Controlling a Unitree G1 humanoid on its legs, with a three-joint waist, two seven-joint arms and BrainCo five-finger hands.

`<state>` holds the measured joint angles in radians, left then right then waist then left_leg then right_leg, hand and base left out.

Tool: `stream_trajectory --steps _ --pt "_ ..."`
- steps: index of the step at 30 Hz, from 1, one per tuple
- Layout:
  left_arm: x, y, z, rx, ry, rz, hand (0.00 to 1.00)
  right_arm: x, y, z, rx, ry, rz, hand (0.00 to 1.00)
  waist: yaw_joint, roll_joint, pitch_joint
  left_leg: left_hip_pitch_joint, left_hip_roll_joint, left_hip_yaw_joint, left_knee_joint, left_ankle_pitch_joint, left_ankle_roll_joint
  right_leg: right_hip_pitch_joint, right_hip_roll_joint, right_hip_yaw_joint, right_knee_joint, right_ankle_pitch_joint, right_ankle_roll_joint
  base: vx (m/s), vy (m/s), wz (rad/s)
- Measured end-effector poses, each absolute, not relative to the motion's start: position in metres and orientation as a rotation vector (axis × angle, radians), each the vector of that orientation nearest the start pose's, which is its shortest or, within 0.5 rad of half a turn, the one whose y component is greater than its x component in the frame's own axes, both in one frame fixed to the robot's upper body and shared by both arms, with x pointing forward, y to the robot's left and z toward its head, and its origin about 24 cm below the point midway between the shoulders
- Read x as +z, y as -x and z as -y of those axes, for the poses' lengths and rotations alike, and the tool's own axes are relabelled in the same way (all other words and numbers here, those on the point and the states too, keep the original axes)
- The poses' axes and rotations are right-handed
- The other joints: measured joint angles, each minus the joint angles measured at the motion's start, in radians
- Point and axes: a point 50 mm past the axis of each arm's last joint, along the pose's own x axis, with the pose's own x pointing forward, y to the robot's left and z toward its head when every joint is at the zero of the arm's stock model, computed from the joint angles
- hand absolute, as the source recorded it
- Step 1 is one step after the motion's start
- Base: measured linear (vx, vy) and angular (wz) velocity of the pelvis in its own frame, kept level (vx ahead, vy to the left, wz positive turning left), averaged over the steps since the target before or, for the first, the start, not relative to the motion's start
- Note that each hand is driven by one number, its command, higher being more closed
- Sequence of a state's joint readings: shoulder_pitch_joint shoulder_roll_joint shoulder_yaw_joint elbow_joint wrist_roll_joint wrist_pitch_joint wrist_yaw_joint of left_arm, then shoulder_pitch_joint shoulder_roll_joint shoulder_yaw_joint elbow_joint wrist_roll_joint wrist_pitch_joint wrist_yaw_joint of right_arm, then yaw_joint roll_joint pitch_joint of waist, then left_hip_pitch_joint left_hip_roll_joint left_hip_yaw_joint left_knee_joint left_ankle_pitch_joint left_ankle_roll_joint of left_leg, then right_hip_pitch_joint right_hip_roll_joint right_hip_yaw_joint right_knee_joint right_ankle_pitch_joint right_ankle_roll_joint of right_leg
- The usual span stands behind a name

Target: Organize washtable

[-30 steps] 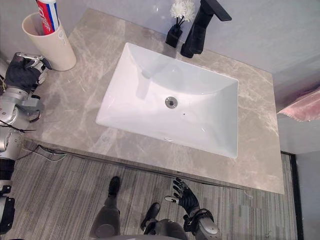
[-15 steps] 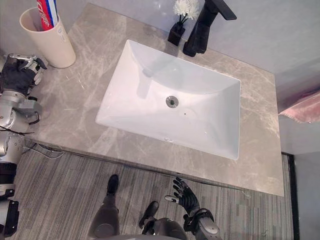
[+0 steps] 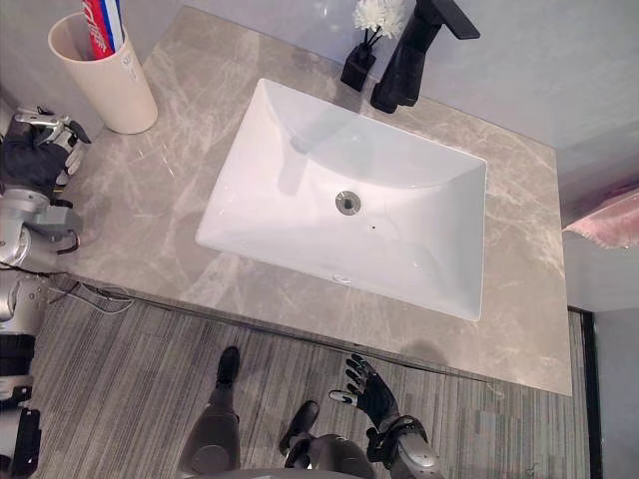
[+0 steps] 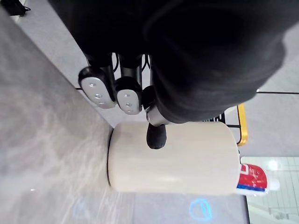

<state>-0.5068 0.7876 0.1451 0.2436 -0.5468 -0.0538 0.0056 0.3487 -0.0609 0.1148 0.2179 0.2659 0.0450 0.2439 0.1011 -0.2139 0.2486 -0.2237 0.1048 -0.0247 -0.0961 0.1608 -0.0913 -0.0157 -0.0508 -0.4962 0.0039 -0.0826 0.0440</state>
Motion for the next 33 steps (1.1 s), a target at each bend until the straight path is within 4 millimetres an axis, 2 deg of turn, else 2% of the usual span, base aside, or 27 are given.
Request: stream_trajectory --steps 2,4,8,10,19,30,33 --pt "0.239 -0.319 -0.313 0.189 -0.198 0.434 1.00 -0.075 -0.142 0.142 0.189 -0.289 -0.575 0.00 -0.001 0.000 0.000 -0.002 0.001 0.000 0.000 0.000 0.000 -0.003 0.000 0.001 0.001 0.000 0.000 0.00 0.000 0.00" --pt "0.265 -0.325 -0.316 0.207 -0.264 0.456 1.00 -0.076 -0.140 0.141 0.189 -0.291 -0.582 0.00 -0.002 -0.004 0.000 -0.007 0.001 0.002 0.001 0.000 0.000 -0.009 0.000 0.002 0.002 0.000 0.000 0.00 0.000 0.00" --pt "0.312 -0.323 -0.324 0.253 -0.318 0.542 1.00 -0.075 -0.141 0.139 0.189 -0.299 -0.574 0.00 -0.005 -0.027 0.001 -0.006 0.005 0.013 0.002 0.003 0.004 -0.015 0.002 0.013 0.002 0.004 -0.002 0.00 0.004 -0.08" --pt "0.322 -0.321 -0.329 0.273 -0.317 0.560 1.00 -0.075 -0.141 0.137 0.189 -0.307 -0.572 0.00 -0.004 -0.034 0.000 -0.007 0.012 0.023 0.002 0.004 0.003 -0.022 0.006 0.029 0.002 0.016 -0.003 0.01 0.006 -0.16" --pt "0.325 -0.322 -0.335 0.298 -0.333 0.539 1.00 -0.074 -0.141 0.133 0.203 -0.327 -0.571 0.00 -0.008 -0.051 0.005 -0.009 0.020 0.030 0.002 0.001 0.000 -0.025 0.014 0.042 -0.009 0.030 -0.006 0.00 0.006 -0.03" --pt "0.322 -0.324 -0.339 0.310 -0.334 0.518 1.00 -0.074 -0.141 0.133 0.203 -0.327 -0.570 0.00 -0.012 -0.057 0.007 -0.023 0.020 0.030 0.002 0.004 -0.001 -0.040 0.014 0.045 -0.009 0.031 -0.006 0.00 0.000 0.00" --pt "0.326 -0.327 -0.333 0.293 -0.348 0.518 1.00 -0.074 -0.141 0.133 0.203 -0.328 -0.569 0.00 -0.011 -0.063 0.010 -0.023 0.020 0.029 0.002 0.004 -0.001 -0.040 0.014 0.044 -0.009 0.031 -0.006 0.00 0.000 0.00"
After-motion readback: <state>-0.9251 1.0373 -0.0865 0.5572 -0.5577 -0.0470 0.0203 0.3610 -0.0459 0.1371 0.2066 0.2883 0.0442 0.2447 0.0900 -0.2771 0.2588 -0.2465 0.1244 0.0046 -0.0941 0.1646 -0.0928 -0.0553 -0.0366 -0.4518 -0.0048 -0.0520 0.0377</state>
